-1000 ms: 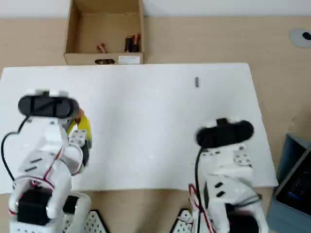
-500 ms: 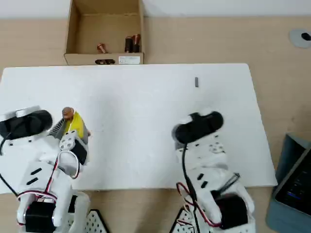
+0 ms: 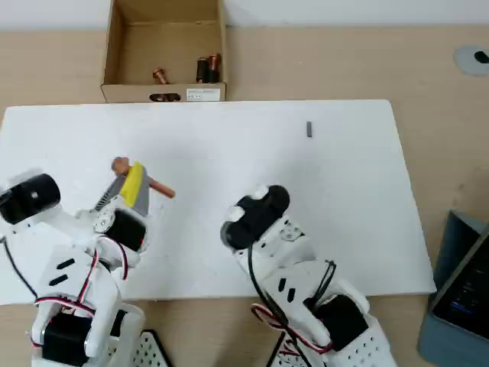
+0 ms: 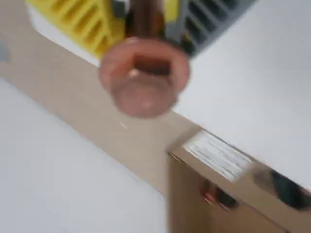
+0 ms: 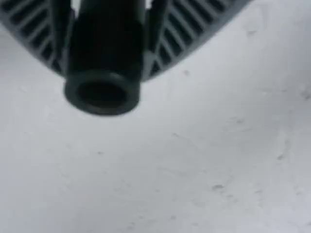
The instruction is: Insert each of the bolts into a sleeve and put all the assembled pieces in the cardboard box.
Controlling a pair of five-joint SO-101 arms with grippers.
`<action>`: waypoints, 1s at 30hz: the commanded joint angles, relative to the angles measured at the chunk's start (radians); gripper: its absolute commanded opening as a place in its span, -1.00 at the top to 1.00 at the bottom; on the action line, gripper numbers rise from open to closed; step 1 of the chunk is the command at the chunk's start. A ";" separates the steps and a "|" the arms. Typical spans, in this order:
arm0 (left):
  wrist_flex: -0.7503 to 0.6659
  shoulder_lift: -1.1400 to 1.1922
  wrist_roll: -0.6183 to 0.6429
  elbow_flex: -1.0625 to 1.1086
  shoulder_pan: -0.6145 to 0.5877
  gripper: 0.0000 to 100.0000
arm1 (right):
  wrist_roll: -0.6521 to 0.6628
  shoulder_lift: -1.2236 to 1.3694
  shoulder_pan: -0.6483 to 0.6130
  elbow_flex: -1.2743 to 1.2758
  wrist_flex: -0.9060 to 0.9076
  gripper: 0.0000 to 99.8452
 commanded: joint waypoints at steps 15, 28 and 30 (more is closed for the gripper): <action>-0.021 -0.005 0.038 -0.015 0.239 1.00 | 0.068 -0.113 -0.117 -0.010 -0.137 0.98; -0.026 -0.002 -0.014 0.041 0.252 1.00 | 0.081 -0.113 -0.163 -0.054 -0.133 0.98; -0.026 -0.002 -0.018 0.043 0.252 1.00 | 0.081 -0.113 -0.163 -0.054 -0.133 0.98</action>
